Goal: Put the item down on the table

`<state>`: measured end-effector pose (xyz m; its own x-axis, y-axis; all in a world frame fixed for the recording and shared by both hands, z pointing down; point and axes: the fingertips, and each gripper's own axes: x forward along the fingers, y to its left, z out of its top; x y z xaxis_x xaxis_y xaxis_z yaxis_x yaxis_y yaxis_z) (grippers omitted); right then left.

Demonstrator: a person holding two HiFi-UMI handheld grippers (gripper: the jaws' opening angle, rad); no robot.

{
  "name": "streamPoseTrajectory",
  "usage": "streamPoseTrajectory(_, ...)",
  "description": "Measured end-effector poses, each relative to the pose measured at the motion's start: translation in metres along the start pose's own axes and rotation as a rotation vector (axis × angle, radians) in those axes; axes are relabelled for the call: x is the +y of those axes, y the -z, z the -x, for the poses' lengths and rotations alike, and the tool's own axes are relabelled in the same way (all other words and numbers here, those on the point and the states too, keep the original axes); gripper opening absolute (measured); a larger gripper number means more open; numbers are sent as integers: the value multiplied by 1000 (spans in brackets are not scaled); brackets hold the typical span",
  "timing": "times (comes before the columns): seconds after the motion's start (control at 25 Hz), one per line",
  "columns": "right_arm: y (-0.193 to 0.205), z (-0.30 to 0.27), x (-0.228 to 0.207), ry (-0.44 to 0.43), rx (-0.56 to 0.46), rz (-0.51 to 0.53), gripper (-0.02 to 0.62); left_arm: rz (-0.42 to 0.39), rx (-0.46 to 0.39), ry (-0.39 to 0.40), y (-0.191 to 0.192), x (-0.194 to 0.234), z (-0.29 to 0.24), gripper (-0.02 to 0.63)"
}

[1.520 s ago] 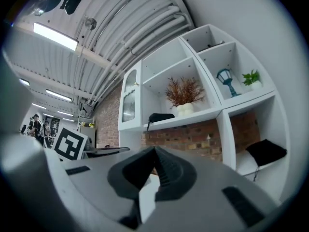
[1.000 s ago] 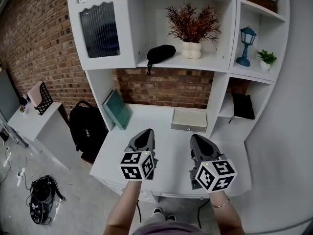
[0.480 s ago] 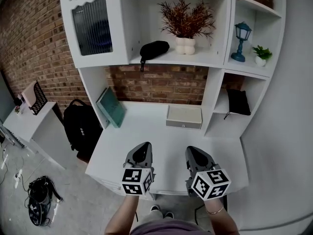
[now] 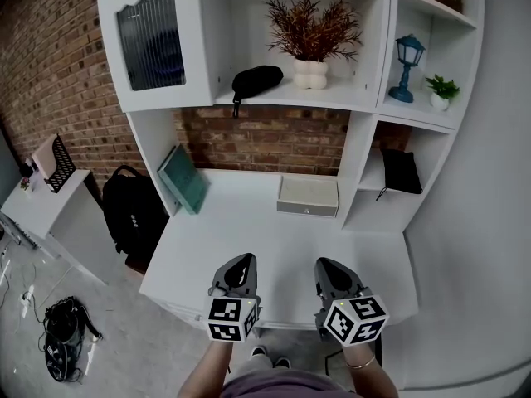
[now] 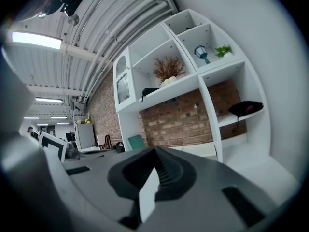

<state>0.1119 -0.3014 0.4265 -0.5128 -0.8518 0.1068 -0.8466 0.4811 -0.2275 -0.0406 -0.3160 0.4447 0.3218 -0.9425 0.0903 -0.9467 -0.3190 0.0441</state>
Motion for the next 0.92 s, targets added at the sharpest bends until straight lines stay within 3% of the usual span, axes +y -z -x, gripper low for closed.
streamPoseTrajectory(0.64,12,14,-10,35,13,4,2,38,41,2,21,-2,7,0)
streamPoseTrajectory(0.92,24,14,-5,-5,40,-5,2,54,61,-28,33,3,15,0)
